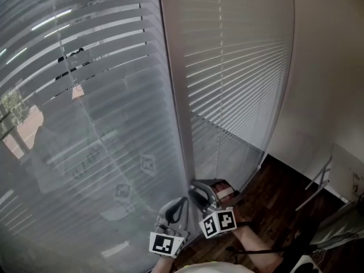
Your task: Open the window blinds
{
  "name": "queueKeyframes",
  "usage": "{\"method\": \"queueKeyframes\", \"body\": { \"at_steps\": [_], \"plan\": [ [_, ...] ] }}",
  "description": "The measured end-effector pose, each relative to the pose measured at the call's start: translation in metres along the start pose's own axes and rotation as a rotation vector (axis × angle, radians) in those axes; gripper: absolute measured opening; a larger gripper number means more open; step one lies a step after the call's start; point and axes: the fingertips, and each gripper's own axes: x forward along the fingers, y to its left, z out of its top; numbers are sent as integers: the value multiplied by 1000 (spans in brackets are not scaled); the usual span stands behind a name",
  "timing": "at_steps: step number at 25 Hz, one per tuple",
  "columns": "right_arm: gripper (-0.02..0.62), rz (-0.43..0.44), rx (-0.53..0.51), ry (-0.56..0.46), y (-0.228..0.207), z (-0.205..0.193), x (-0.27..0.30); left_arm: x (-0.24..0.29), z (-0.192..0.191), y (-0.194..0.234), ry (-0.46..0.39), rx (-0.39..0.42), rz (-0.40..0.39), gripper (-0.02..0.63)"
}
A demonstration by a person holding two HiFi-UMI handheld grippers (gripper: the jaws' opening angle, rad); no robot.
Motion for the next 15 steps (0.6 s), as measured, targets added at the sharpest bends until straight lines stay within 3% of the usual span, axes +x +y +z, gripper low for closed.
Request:
{"method": "queueKeyframes", "body": {
  "at_steps": [3, 5, 15],
  "plan": [
    [176, -16, -78, 25, 5, -1, 1, -2, -1, 1, -2, 2, 2, -6],
    [132, -23, -81, 23, 8, -1, 1, -3, -2, 1, 0, 1, 6, -6],
    [126, -47, 199, -43, -1, 0, 1, -5, -10, 4, 19, -20, 6, -6]
  ]
}}
